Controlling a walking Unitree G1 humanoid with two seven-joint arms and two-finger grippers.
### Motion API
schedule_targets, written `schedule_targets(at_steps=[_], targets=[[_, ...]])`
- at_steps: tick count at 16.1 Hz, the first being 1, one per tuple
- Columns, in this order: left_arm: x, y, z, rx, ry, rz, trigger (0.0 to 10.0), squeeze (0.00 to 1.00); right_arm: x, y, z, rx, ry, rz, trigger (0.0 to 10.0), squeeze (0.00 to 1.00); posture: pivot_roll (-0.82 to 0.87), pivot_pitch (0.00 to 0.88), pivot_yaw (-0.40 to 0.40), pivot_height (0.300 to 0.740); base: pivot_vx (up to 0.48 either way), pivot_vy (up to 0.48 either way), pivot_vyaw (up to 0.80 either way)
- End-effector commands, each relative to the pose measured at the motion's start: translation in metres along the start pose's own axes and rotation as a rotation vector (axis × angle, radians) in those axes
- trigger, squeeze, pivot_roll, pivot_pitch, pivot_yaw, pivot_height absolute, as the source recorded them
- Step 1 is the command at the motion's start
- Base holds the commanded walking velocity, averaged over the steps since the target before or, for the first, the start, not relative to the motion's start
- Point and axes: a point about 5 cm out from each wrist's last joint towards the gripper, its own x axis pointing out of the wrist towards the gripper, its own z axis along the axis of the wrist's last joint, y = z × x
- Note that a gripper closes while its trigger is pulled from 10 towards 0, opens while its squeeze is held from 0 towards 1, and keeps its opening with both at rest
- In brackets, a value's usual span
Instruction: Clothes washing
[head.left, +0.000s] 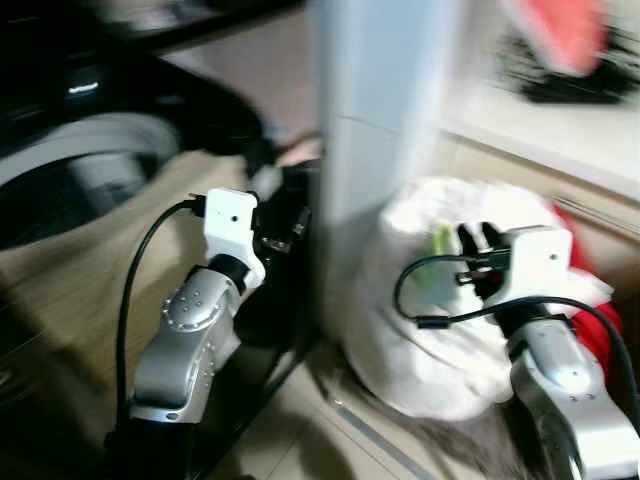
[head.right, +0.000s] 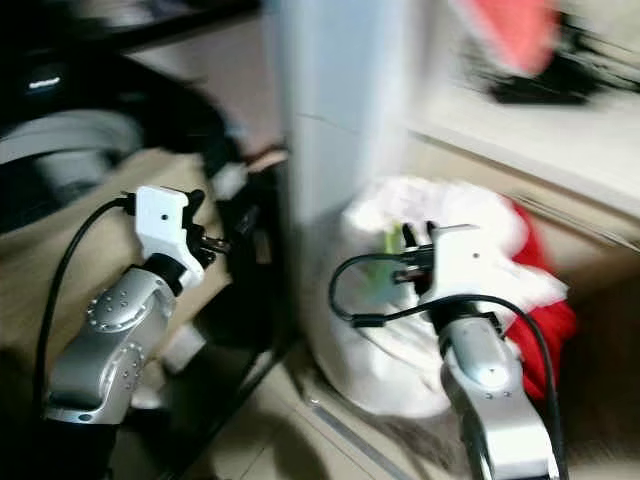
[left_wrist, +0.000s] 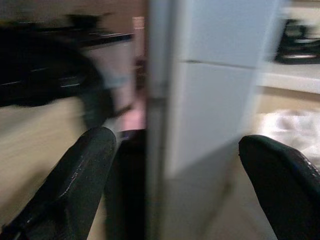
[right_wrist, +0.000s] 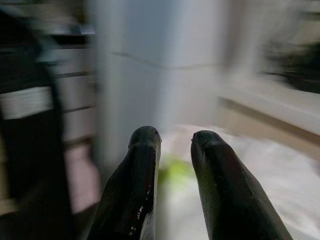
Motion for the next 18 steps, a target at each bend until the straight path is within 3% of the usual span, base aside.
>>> schedule_targets(at_steps=[1,8,14,17,18], targets=[[0.0,-0.002,0.007,0.008,-0.028,0.003,10.0,0.0,-0.002,-0.004,0.0,-0.005,0.001,-0.009,10.0,0.0,-0.17,0.014,0.018,0.74,0.289,0.0,0.0],[0.003,-0.009,0.006,0.0,-0.021,-0.026,10.0,0.0,-0.003,-0.008,0.001,0.016,0.002,-0.053,10.0,0.0,-0.17,0.014,0.021,0.74,0.286,0.0,0.0],[0.004,-0.011,0.003,-0.036,0.009,-0.044,10.0,0.0,-0.003,-0.012,0.0,0.016,0.015,-0.096,10.0,0.0,-0.18,0.016,0.025,0.74,0.0,0.0,0.0],[0.005,-0.012,0.002,-0.003,0.021,-0.045,10.0,0.0,0.001,-0.02,-0.002,0.005,0.039,-0.119,10.0,0.0,-0.18,0.012,0.025,0.74,0.0,0.0,0.0],[0.005,-0.012,0.002,-0.002,0.021,-0.049,10.0,0.0,0.002,-0.023,-0.001,-0.041,0.064,-0.101,10.0,0.0,-0.17,0.009,0.026,0.74,0.0,0.0,0.0]])
